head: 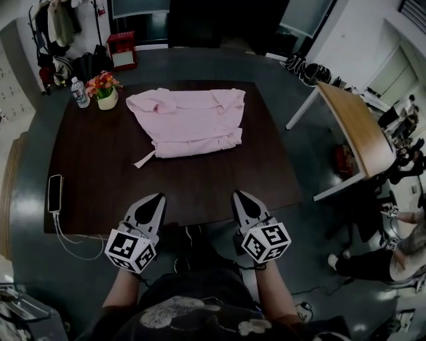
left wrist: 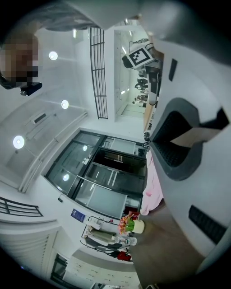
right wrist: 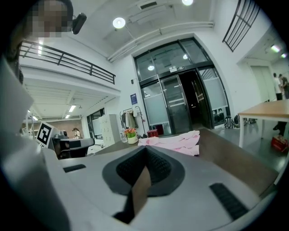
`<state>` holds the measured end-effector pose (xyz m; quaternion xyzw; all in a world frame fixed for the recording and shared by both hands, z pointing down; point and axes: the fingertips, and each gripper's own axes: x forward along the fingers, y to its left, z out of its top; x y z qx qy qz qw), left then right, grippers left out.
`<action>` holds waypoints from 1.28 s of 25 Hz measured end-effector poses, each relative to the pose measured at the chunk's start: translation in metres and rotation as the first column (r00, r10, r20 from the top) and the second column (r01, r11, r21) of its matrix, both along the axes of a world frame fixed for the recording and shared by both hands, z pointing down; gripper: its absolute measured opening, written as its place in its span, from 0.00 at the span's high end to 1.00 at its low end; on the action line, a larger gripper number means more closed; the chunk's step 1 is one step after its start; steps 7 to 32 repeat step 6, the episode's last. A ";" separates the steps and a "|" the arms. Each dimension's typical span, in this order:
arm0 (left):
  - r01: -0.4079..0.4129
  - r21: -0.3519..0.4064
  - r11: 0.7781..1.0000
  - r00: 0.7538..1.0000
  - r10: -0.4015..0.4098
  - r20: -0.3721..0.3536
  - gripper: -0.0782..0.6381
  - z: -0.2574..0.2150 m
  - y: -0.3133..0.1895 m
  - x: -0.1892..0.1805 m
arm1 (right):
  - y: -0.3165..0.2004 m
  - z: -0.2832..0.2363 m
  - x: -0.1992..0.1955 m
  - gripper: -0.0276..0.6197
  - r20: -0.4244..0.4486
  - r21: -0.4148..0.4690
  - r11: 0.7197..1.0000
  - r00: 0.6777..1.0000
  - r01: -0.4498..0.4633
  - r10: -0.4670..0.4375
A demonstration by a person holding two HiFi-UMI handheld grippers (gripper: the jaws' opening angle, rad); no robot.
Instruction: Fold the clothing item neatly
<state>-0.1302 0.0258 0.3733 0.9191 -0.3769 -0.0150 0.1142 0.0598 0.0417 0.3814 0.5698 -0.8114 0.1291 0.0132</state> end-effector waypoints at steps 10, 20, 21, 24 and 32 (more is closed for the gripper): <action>-0.011 -0.031 0.999 1.000 0.010 -0.008 0.88 0.007 0.000 0.000 | 0.000 0.003 -0.004 0.97 -0.024 -0.006 1.000 1.000 0.010 -0.010; -0.011 -0.031 0.999 1.000 0.010 -0.008 0.88 0.007 0.000 0.000 | 0.000 0.003 -0.004 0.97 -0.024 -0.006 1.000 1.000 0.010 -0.010; -0.011 -0.031 0.999 1.000 0.010 -0.008 0.88 0.007 0.000 0.000 | 0.000 0.003 -0.004 0.97 -0.024 -0.006 1.000 1.000 0.010 -0.010; -0.011 -0.031 0.999 1.000 0.010 -0.008 0.88 0.007 0.000 0.000 | 0.000 0.003 -0.004 0.97 -0.024 -0.006 1.000 1.000 0.010 -0.010; -0.011 -0.031 0.999 1.000 0.010 -0.008 0.88 0.007 0.000 0.000 | 0.000 0.003 -0.004 0.97 -0.024 -0.006 1.000 1.000 0.010 -0.010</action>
